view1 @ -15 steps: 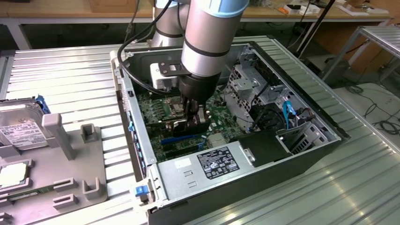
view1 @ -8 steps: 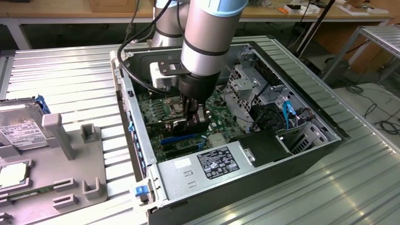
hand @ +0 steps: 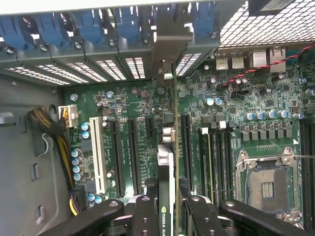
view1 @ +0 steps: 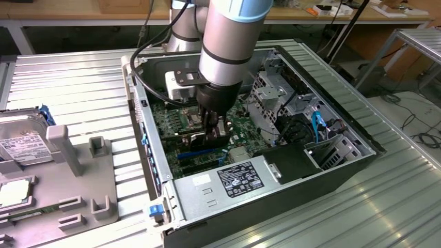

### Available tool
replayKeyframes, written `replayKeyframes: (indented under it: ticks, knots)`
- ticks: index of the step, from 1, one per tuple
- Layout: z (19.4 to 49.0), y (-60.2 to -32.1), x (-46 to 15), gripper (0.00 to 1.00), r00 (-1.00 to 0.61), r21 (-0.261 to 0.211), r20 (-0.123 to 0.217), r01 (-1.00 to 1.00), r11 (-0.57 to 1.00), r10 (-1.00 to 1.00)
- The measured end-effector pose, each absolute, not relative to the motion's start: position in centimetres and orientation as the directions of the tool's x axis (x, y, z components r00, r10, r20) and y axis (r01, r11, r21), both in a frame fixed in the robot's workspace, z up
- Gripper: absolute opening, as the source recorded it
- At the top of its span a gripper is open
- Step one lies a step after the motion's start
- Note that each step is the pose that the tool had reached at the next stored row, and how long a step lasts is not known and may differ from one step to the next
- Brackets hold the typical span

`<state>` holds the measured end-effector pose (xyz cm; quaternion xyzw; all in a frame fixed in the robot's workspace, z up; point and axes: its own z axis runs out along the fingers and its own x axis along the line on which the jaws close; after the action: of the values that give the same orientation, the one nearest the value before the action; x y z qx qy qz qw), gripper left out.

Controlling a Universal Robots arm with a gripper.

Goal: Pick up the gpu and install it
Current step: 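Insert the gpu into the slot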

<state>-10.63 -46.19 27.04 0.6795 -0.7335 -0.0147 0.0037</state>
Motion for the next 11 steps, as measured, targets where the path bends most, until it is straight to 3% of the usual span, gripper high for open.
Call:
replayKeyframes:
  ticks: [11]
  knots:
    - [26.68, -46.18, -10.62, 0.27, -0.058, 0.026, -0.015, -0.998, 0.057, -0.998]
